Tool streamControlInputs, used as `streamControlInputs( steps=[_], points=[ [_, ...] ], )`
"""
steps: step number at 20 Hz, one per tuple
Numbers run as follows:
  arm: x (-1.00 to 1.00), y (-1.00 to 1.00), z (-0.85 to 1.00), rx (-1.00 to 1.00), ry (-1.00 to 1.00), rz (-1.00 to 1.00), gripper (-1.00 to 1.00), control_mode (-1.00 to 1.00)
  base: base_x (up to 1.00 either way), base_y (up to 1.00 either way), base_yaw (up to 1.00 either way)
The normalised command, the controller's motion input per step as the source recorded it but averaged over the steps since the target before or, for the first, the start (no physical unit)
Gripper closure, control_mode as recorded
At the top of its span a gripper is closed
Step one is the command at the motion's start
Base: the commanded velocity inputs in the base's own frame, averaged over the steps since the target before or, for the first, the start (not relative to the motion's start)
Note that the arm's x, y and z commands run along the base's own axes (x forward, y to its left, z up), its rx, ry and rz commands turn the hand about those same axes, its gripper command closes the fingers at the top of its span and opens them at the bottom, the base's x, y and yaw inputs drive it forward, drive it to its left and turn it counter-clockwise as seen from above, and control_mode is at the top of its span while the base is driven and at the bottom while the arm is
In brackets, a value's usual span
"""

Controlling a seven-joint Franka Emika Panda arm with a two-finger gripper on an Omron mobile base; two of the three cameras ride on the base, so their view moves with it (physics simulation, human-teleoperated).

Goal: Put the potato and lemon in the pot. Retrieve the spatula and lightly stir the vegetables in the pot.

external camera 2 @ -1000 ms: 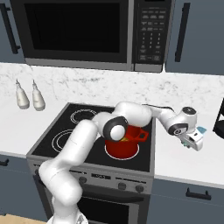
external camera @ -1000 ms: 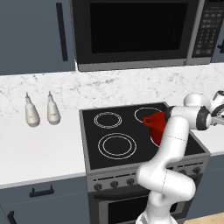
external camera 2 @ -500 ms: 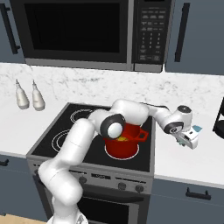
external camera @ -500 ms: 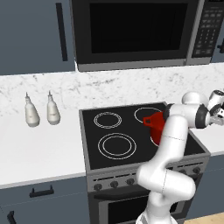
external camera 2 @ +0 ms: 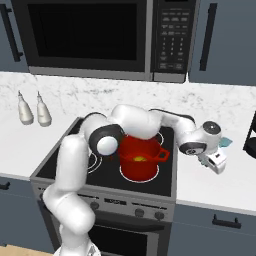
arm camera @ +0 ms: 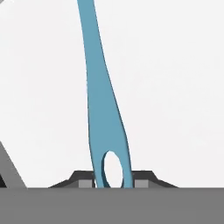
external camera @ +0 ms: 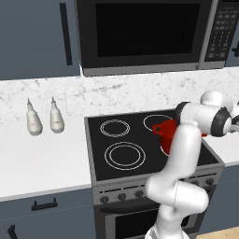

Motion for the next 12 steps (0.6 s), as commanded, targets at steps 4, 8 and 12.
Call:
streamControlInputs(
  steps=[4,8,12],
  points=[
    [-1.0,0.35,1.0,0.0,-0.49,0.0,1.0,-1.0,0.0,0.0,0.0],
    [-1.0,0.43,1.0,0.0,-0.36,0.0,1.0,-1.0,0.0,0.0,0.0],
    [-1.0,0.32,1.0,0.05,-0.26,0.0,1.0,-1.0,0.0,0.0,0.0]
  ],
)
